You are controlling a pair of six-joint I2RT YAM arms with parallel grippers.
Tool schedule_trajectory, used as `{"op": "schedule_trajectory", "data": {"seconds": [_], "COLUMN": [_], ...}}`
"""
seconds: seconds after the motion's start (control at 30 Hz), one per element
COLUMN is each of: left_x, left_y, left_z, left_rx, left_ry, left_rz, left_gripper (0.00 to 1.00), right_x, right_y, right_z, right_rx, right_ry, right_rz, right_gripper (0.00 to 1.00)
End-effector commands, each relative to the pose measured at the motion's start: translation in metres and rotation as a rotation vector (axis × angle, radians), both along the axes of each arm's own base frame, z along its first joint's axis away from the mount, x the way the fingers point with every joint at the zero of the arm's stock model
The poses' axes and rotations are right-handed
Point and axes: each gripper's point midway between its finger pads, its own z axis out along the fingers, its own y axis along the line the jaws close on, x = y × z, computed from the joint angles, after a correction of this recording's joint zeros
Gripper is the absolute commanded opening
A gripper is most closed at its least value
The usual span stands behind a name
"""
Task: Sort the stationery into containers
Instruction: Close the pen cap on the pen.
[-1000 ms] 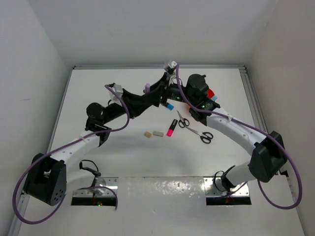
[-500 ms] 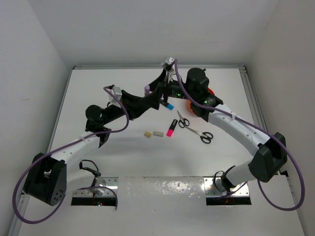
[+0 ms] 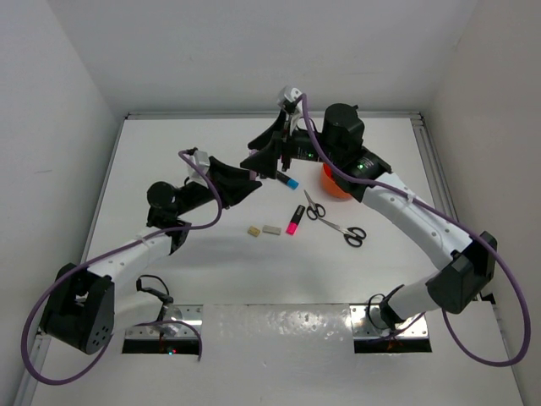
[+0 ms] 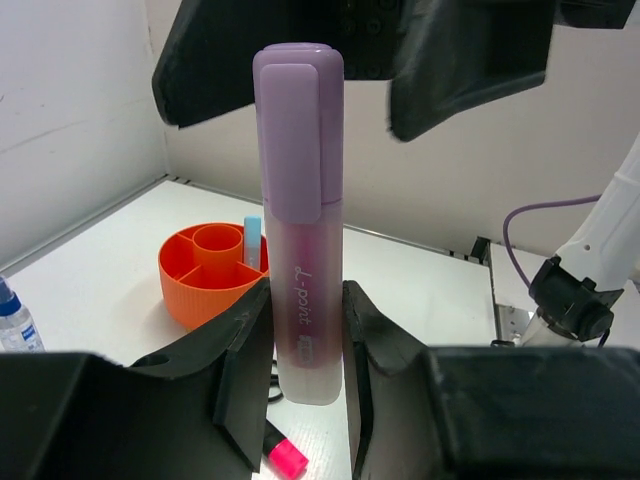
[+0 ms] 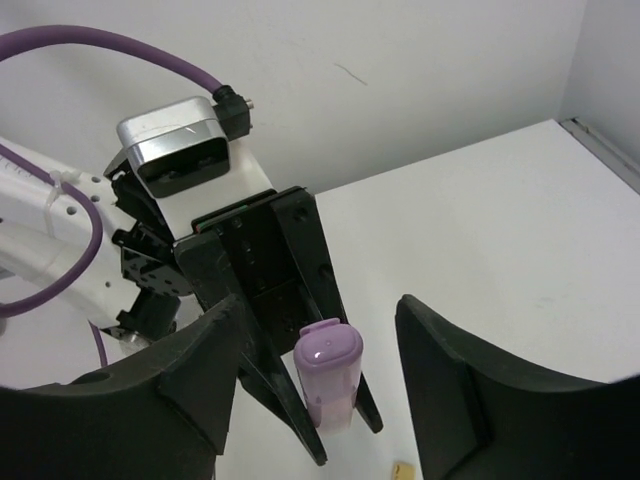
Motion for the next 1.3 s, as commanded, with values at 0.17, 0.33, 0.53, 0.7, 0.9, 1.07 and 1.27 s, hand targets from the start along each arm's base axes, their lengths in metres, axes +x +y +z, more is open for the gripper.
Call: {"op": "schedule_trajectory", "data": {"seconds": [0.17, 0.33, 0.53, 0.7, 0.9, 1.07, 1.27], "left_x": [-0.016, -0.016, -0.014, -0.021, -0.019, -0.02, -0.023], "left_y": [-0.001, 0.0, 0.02, 0.034, 0.048, 0.046, 0.047], "left_z": [0.025, 0.029, 0.079, 0.119, 0.143, 0.142, 0.141], "left_rx": [-0.043, -0.055, -0.215, -0.311, -0.381, -0.373, -0.365], "left_ry": [-0.107, -0.112, -0.181, -0.247, -0.259, -0.27, -0.284], "left_rz": [-0.028, -0.027, 0.025, 0.021, 0.035, 0.028, 0.028], "left_gripper": [0.0, 0.0, 0.0, 0.0, 0.0, 0.0, 0.0], "right_x": [0.007, 0.006, -0.008, -0.015, -0.034, -0.041, -0.041], "right_y": [0.002, 0.004, 0.006, 0.005, 0.011, 0.02, 0.021], "right_z": [0.001, -0.004, -0.057, -0.099, -0.153, -0.182, -0.188], "right_rx": [0.009, 0.022, -0.06, -0.102, -0.166, -0.193, -0.205], "right_ry": [-0.009, -0.022, 0.044, 0.069, 0.148, 0.175, 0.175], "right_rz": [-0.008, -0.001, 0.029, 0.0, 0.0, 0.019, 0.013], "right_gripper": [0.35, 0.0, 0.0, 0.0, 0.0, 0.0, 0.0]}}
